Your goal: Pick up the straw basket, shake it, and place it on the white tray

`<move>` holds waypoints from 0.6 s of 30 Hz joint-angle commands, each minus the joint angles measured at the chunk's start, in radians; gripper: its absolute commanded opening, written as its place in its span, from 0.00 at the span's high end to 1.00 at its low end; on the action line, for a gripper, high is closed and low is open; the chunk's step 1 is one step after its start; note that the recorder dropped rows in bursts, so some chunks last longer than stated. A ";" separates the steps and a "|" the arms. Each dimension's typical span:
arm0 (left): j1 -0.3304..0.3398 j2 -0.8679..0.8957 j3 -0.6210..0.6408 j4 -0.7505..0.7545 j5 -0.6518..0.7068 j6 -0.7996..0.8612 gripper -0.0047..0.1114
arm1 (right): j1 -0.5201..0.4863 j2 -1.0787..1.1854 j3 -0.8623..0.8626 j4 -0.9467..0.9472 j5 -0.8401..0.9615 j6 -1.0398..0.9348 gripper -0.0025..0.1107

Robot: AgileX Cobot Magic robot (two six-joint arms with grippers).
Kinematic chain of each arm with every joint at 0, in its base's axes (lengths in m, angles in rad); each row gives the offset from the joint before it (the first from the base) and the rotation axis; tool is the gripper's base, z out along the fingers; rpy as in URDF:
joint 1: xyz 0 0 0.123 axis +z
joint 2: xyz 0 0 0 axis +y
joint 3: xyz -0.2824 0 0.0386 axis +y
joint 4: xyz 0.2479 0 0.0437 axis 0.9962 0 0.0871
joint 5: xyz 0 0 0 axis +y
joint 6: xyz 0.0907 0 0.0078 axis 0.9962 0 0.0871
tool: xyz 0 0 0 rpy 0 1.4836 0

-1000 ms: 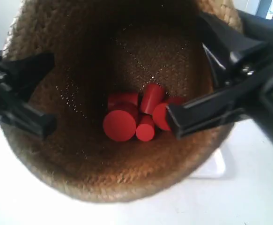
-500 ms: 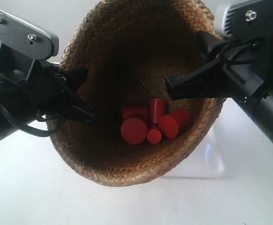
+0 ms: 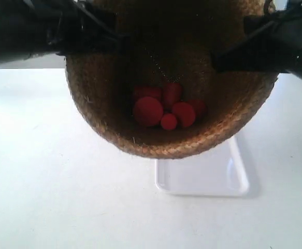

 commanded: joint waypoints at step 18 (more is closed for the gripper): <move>0.083 0.086 -0.063 -0.073 0.148 0.133 0.96 | -0.198 0.115 -0.104 0.107 0.243 -0.396 0.98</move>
